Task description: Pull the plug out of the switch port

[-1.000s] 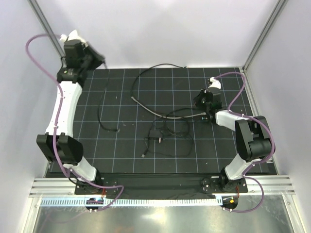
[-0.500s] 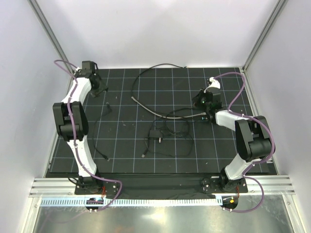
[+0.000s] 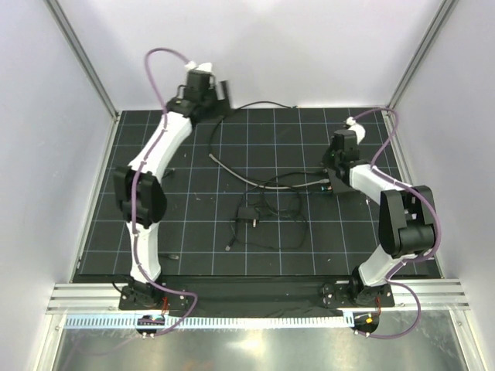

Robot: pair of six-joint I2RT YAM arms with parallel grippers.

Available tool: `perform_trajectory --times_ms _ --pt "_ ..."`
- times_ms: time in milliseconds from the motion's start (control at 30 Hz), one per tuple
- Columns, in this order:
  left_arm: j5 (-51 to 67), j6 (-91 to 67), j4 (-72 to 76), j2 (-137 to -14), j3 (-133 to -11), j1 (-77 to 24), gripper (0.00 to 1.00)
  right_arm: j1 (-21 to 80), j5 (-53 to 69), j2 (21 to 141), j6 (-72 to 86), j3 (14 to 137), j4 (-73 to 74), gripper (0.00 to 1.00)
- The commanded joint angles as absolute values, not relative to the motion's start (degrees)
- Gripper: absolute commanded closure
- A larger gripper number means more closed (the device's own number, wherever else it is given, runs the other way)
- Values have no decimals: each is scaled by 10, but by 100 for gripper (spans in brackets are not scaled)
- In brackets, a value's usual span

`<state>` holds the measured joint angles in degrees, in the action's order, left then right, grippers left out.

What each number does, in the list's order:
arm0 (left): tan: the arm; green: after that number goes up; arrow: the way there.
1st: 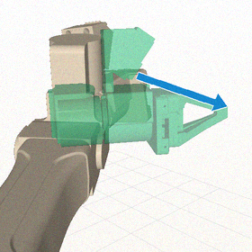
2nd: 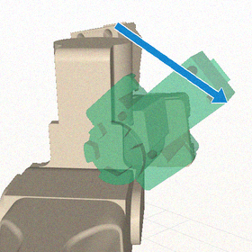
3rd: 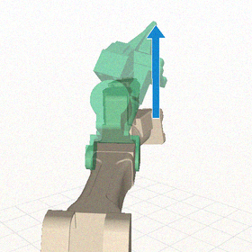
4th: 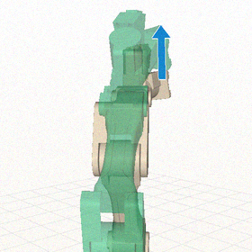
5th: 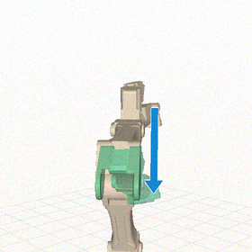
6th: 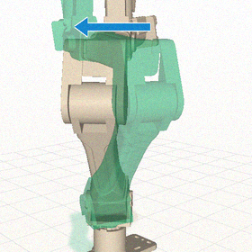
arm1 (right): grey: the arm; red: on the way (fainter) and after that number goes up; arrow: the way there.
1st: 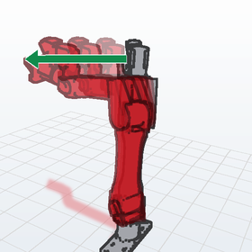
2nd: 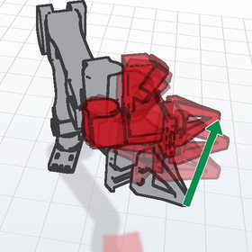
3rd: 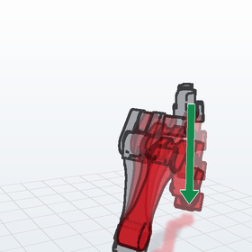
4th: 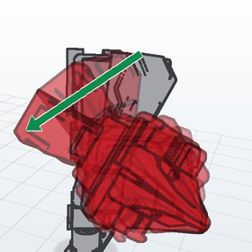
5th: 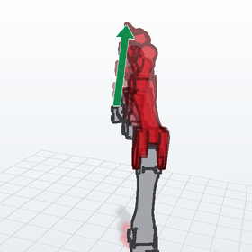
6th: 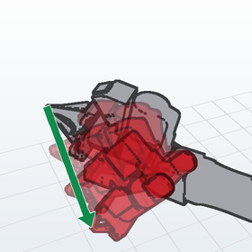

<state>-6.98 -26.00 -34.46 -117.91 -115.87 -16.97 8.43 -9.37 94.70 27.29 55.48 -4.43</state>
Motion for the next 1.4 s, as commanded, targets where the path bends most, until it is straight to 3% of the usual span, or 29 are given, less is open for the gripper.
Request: perform_trajectory --times_ms 0,100,333,533,633,967,1367 --pt "132 -195 -256 -1227 -1207 -227 17 33 -147 911 292 583 51 86" --pt "249 -185 -193 -1280 -1222 -259 17 -14 -130 923 288 606 85 80" --pt "443 -226 -106 -1451 -1345 -321 17 -66 -134 979 267 662 116 50" --pt "461 -278 -9 -1530 -1381 -342 12 -93 -101 1026 255 659 88 32" --pt "453 -306 16 -1548 -1380 -345 9 -95 -79 1041 258 657 76 28" --pt "428 -359 69 -1541 -1311 -352 15 -91 75 1065 273 637 12 32" --pt "480 -313 -24 -1517 -1286 -349 21 -34 157 1085 265 664 -47 37"
